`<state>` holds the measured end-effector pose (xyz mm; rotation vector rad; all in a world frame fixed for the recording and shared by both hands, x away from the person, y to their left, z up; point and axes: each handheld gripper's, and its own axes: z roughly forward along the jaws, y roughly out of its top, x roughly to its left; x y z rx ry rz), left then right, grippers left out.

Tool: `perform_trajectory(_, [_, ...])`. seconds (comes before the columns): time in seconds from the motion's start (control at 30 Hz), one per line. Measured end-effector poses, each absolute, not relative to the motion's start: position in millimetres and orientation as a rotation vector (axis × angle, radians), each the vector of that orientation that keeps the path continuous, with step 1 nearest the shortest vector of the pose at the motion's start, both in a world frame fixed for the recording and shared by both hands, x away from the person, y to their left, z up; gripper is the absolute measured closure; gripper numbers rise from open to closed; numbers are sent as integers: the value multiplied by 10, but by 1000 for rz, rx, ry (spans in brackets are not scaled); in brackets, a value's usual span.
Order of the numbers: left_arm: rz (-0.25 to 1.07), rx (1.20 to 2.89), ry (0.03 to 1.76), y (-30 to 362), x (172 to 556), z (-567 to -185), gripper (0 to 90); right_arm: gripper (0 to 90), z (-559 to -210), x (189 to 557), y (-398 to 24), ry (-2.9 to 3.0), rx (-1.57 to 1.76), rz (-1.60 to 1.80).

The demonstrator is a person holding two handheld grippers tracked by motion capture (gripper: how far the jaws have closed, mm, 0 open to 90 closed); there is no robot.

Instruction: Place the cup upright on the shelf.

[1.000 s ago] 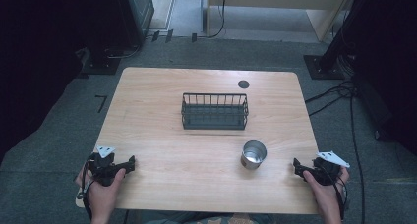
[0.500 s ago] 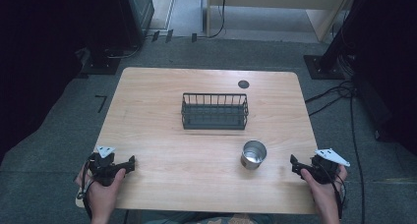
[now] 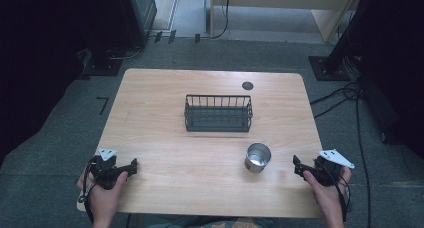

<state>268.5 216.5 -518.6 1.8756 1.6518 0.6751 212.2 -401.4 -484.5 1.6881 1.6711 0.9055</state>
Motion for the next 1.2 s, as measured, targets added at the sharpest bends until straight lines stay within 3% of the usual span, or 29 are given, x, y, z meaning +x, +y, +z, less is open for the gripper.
perform_trajectory(1.07, [675, 1875, 1652, 2164, 2685, -5186, 0, 59, -4427, 2181, -3476, 1760, 1555, 1084])
perform_trajectory(1.2, [674, 1876, 1652, 2165, 2685, -5186, 0, 18, -4404, 2215, -3370, 1782, 1535, 1102])
